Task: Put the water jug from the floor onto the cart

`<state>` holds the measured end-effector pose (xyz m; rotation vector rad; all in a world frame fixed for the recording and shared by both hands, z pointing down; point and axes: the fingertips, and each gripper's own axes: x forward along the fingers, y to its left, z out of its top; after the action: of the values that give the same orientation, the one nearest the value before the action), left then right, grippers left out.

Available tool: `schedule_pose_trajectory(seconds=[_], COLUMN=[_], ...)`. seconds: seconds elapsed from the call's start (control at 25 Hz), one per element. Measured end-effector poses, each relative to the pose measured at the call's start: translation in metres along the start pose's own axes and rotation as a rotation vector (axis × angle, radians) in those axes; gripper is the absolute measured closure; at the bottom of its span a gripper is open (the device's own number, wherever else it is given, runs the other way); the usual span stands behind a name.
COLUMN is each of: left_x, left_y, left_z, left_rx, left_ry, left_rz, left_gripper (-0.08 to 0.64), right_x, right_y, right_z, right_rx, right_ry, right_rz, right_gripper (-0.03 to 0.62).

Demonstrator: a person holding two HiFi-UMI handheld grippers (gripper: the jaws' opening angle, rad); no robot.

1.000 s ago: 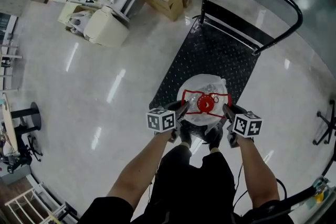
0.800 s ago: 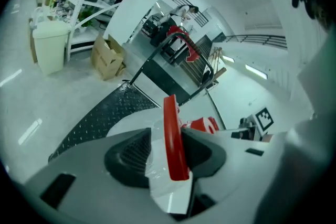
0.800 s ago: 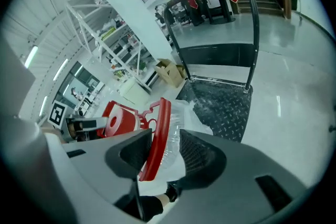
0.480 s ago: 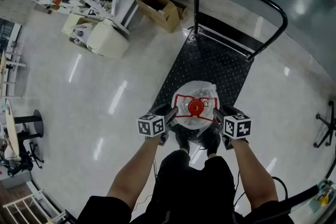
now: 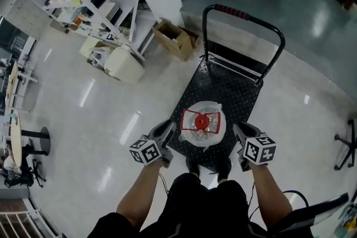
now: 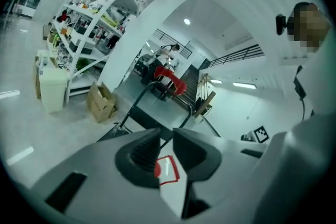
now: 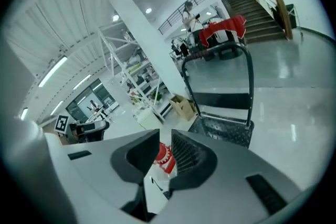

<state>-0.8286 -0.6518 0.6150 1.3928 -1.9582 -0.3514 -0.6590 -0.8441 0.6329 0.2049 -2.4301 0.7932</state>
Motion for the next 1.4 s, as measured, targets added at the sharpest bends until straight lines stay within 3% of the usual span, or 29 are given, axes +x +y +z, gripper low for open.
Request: schedule_pose_trajectory(seconds=[0.08,0.16,0.44,0.56,0.72,1.0,1.28,1.4], left_x=[-0.012,-0.024,-0.055,-0.064,-0.080,-0.125,-0.166,-0.176], left_y=[-0.035,-0.068,-0.195,-0.226,-0.237,-0.249,-0.253,-0.255], left_z=[0.015,0.027,0.042,0.045,0.046,0.048,0.021,0.002], left_rx=[0.027,0.086,0.321,0.425,0.504,0.588,0.584,0.607], left_ry=[-0.063,-0.103,-0.166,-0.142,-0.115,-0.159,-0.162,-0.125], left_rz=[-0.041,-0.072,-0.192,-0.212,-0.191,-0.228,-0.352,-0.402], left_gripper=[0.542,0.558,0.558,0.558,0.558,0.558,0.558,0.558], right_x=[-0.022,-0.045,-0.130,-0.146,-0.165,-0.197,-0.237,-0.257], right_y=[0.008,0.021,0.049,0.061,0.083,0.129,0.170,0.185], right_z=[0.019,0.036,0.060,0.068,0.076,0.076,0.036,0.012], right_rx=[-0.031,-0.062,-0.159,-0.187,-0.253,-0.336,-0.433,-0.426], right_ry=[-0.061,-0.108,-0.219,-0.243,-0.284,-0.386,-0.421,-0.425], right_rz=[0.010,0.036,0.106,0.105,0.067,-0.002,-0.121,-0.171], right_gripper=[0.540,0.569,0.589,0.589,0.589,0.589,0.589,0.589])
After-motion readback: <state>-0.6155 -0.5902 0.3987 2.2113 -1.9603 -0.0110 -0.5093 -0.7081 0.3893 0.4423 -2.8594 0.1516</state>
